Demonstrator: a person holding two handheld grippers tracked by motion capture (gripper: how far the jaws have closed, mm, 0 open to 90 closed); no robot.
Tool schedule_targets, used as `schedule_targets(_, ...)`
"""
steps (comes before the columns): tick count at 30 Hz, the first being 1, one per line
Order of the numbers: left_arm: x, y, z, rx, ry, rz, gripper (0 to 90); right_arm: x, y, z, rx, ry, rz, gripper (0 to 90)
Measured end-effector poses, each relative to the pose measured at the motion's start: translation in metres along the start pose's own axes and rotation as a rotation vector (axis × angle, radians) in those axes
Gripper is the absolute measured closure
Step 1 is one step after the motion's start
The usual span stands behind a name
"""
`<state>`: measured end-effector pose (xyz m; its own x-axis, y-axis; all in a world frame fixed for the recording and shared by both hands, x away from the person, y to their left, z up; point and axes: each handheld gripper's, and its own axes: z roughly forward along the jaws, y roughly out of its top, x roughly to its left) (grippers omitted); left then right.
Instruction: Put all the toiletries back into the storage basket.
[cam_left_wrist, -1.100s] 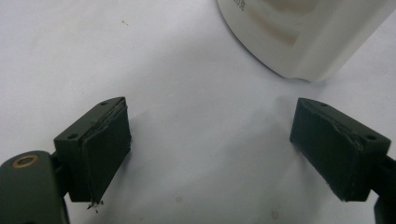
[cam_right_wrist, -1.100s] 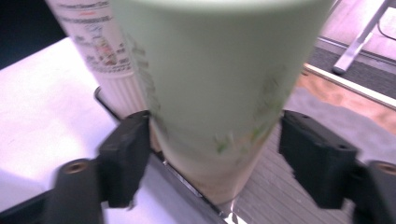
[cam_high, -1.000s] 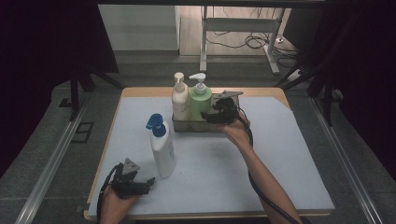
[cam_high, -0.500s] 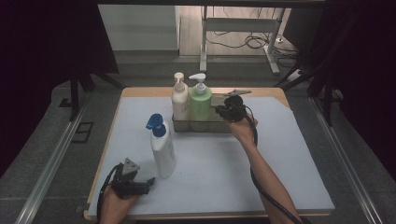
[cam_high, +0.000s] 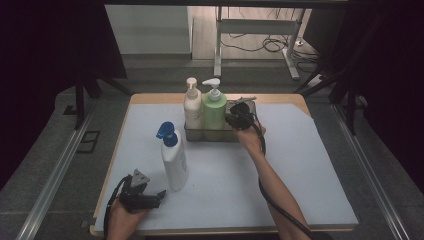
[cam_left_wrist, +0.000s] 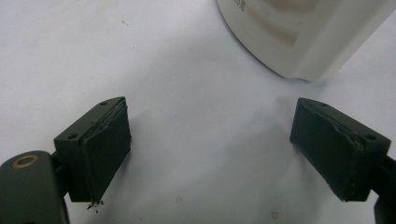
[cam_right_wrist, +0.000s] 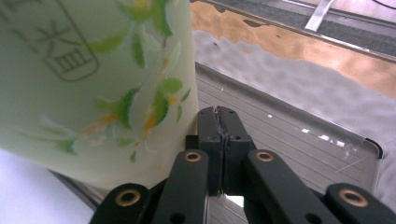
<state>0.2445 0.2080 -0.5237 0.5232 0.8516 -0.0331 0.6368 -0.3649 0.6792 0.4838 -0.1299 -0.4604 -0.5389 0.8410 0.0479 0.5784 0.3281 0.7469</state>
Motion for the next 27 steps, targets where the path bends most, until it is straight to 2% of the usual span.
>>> schedule_targets(2,0.0000,0.0000,0.0000,0.000,0.000,0.001,12.2,0.0011,-0.0002,0.0015,-0.002,-0.007,0.005,89.2)
schedule_targets(8,0.0001,0.0001,0.0000,0.000,0.000,0.001,12.2,0.0016,-0.0004,0.0028,0.004,0.010,0.022,89.3)
schedule_targets(11,0.0001,0.0001,0.0000,0.000,0.000,0.001,12.2,0.0048,0.0004,0.0036,0.006,0.001,0.007,89.3)
schedule_targets(20,0.0000,0.0001,0.0000,0.001,0.000,0.001,12.2,0.0053,0.0001,0.0032,0.011,-0.001,0.006,89.1)
schedule_targets(27,0.0000,0.0000,0.0000,0.000,0.000,0.000,12.2,0.0008,-0.0009,-0.0023,0.013,-0.006,-0.005,75.2)
